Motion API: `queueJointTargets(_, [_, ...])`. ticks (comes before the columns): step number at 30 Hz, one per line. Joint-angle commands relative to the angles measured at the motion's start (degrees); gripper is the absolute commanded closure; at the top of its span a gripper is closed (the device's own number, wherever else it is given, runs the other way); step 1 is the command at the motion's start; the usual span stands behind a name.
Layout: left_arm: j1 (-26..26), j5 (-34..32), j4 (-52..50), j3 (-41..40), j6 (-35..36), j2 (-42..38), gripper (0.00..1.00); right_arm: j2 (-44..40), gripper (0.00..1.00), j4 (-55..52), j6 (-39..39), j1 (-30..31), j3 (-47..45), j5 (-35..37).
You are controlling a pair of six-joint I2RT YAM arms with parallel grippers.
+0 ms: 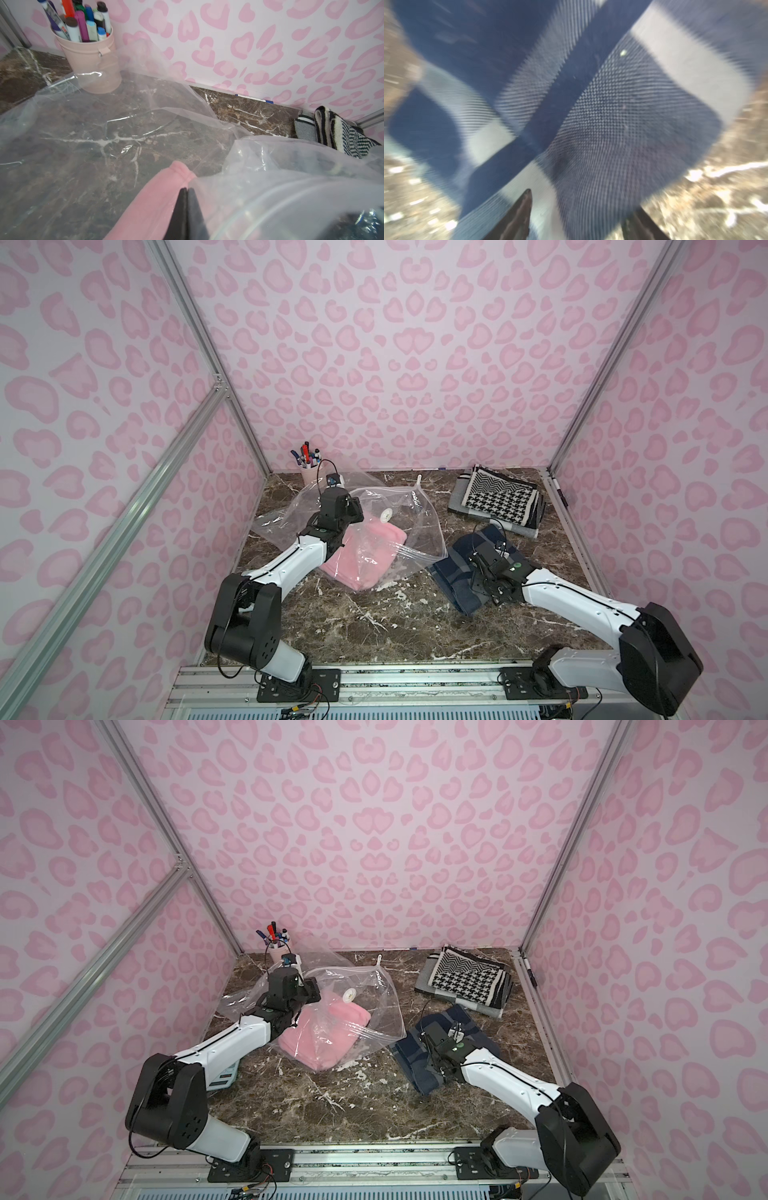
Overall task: Take the blanket out of the vacuum bag
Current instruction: Place the blanket at the center of the board, then adjust the blanket at the center of the board.
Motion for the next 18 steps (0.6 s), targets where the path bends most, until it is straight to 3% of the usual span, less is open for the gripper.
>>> queueJointTargets(1, [1.7, -5.4, -0.5, 0.8, 2.0, -1.6, 0.96, -3.1, 0.29, -7.8, 2.9, 2.3, 1.9, 4.9])
queueJointTargets(6, [6.3, -4.6, 0.5, 0.8, -1.4, -2.1, 0.96, -5.7, 0.26, -6.3, -2.2, 7.2, 5.2, 8.5])
queueJointTargets(9, [7.0, -7.2, 0.7, 0.9, -2.7, -2.6, 0.96, -4.0, 0.24, 4.0, -12.6, 8.2, 4.3, 5.1])
queueJointTargets(13, [7.3, -10.8, 1.4, 0.1, -4.5, -3.8, 0.96, 5.6, 0.29, 11.5, -20.3, 8.2, 6.5, 3.1])
queueJointTargets(18, [7.4, -9.3, 1.5, 0.3, -5.0, -3.8, 0.96, 21.3, 0.35, 10.4, -23.9, 8.5, 15.5, 8.8])
